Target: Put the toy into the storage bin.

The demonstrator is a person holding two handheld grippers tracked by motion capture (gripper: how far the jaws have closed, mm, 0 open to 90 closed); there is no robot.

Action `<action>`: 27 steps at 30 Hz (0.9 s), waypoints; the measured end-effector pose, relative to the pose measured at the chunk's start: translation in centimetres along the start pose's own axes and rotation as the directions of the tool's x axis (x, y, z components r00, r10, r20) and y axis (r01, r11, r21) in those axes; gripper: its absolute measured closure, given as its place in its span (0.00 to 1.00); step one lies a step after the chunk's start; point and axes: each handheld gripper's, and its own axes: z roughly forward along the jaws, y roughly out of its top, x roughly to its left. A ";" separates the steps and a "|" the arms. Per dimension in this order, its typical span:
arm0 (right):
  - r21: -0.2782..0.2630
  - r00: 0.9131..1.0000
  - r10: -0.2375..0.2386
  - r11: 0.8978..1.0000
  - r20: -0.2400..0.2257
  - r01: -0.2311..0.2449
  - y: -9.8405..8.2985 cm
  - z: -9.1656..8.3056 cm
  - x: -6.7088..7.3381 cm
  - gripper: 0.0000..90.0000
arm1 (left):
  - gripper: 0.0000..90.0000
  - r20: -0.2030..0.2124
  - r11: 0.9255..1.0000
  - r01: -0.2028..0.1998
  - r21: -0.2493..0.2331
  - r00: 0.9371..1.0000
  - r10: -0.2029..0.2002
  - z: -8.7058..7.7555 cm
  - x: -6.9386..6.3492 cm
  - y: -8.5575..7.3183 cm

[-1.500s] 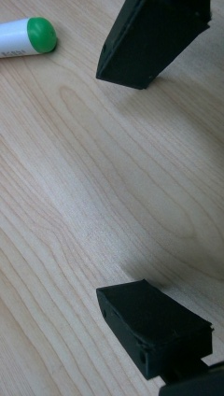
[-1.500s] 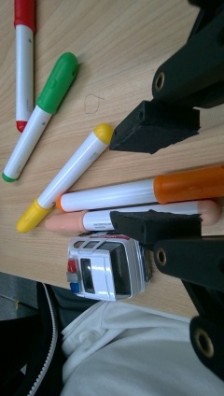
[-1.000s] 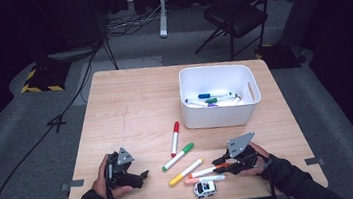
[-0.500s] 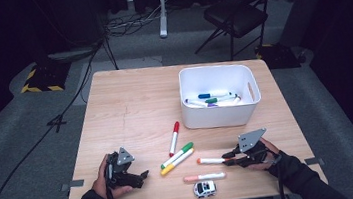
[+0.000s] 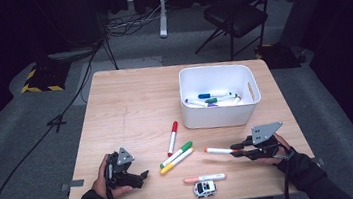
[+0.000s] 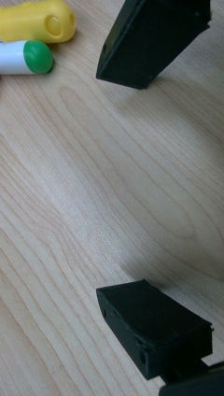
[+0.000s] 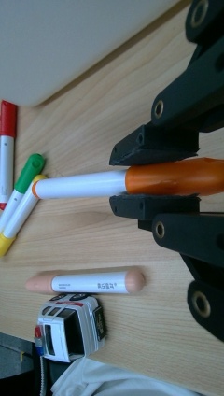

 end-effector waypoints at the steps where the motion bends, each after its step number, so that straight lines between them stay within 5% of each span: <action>1: -0.002 1.000 -0.001 1.000 0.003 0.001 0.1 -0.1 0.0 0.83 | 0.01 0.000 1.000 0.000 0.000 1.000 0.000 0.0 0.0 0.0; 18: -0.120 0.989 -0.072 0.989 0.129 0.087 5.7 -5.7 -1.4 0.83 | 0.01 0.001 1.000 0.002 0.000 1.000 -0.002 0.0 0.0 0.0; 27: -0.156 0.980 -0.045 0.985 0.191 0.076 8.2 -8.2 -3.6 0.83 | 0.01 0.002 1.000 0.003 0.000 1.000 -0.003 0.0 0.0 0.0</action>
